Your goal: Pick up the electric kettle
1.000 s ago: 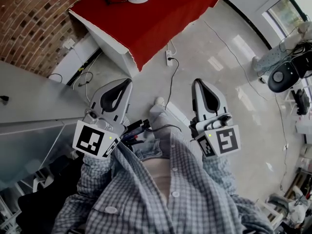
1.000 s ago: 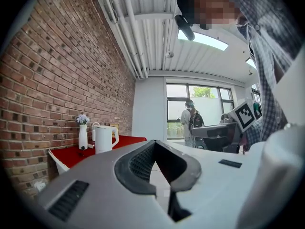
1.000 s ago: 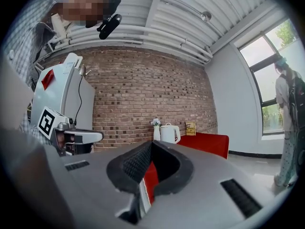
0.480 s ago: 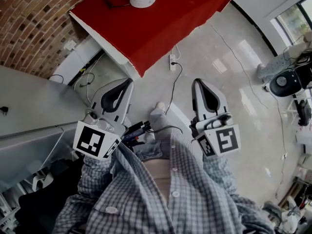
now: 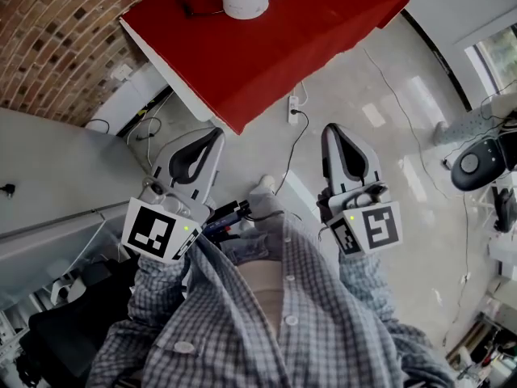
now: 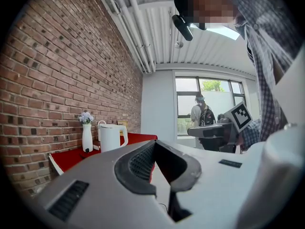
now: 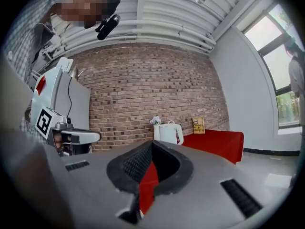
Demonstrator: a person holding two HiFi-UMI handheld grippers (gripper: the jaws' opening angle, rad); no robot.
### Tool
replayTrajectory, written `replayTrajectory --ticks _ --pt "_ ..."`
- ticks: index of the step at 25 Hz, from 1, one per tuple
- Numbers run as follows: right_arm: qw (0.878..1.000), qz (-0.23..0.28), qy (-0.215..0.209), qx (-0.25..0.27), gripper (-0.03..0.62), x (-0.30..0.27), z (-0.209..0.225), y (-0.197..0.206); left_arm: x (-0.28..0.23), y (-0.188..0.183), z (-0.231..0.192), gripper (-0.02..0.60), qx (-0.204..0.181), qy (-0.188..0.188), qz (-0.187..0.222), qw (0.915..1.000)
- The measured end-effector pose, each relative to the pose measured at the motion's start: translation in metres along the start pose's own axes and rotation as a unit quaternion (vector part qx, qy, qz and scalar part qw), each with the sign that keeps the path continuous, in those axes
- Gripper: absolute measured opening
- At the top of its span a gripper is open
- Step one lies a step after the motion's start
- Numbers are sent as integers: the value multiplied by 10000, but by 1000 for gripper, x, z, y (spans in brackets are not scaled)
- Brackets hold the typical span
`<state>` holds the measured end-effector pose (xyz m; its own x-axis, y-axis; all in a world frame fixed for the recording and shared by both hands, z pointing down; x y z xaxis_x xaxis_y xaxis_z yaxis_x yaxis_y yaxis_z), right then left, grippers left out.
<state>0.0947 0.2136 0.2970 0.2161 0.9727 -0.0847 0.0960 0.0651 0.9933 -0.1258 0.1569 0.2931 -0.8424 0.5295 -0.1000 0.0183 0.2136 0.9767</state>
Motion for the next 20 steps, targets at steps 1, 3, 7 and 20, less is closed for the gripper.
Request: replayTrajectory --ticks 1,3,7,20 --pt "10000 21 -15 21 6 -5 5 -1 -5 -2 -3 0 -15 -72 15 10000" --pt "9998 55 -65 168 6 -13 14 -4 -13 -9 -11 0 -23 -248 89 9996" --pt "9983 140 -211 528 6 -29 27 -11 -24 -20 -23 0 -88 -483 212 9986" --pt "9978 73 -174 631 6 -46 55 -8 -49 -30 -32 0 -63 -689 370 9969"
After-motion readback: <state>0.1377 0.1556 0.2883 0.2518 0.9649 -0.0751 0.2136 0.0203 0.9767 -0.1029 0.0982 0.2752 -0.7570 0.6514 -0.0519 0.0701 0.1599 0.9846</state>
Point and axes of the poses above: the fingertips, and each gripper's own axes: x backward along the fingers, z to its right, y out of its underside, the point moved 6 cm from there along x, backward along the fingers, and after that the axes turned 10 degrees about x, right-handed, at the moved point
